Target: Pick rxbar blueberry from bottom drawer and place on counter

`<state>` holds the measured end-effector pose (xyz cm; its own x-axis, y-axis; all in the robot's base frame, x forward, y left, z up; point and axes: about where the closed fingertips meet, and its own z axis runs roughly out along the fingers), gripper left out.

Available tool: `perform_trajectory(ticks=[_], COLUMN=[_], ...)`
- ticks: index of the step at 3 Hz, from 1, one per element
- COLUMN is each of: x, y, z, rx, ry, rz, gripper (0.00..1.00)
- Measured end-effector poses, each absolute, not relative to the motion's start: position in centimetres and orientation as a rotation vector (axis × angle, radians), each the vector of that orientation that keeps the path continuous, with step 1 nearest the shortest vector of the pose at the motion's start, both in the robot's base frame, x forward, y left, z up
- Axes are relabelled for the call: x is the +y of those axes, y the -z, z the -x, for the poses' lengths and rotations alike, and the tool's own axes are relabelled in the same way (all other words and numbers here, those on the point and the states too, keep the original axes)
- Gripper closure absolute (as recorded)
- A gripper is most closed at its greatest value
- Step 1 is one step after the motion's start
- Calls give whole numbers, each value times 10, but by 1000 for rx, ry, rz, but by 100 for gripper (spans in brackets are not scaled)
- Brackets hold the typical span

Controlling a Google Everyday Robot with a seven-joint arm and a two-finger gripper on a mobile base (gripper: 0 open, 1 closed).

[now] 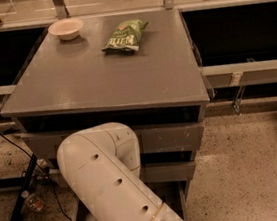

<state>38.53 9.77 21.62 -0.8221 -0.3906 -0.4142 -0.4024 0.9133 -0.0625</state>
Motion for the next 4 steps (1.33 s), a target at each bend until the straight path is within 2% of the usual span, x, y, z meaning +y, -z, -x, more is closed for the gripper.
perform_trajectory(ticks=[1,3,4], x=[60,16,16], y=[-216,-215,-215], z=[-396,-402,-402], rx=[2676,2695,2695], ry=[-12,-15,-15], rz=[479,309,309], gripper=[0,0,0])
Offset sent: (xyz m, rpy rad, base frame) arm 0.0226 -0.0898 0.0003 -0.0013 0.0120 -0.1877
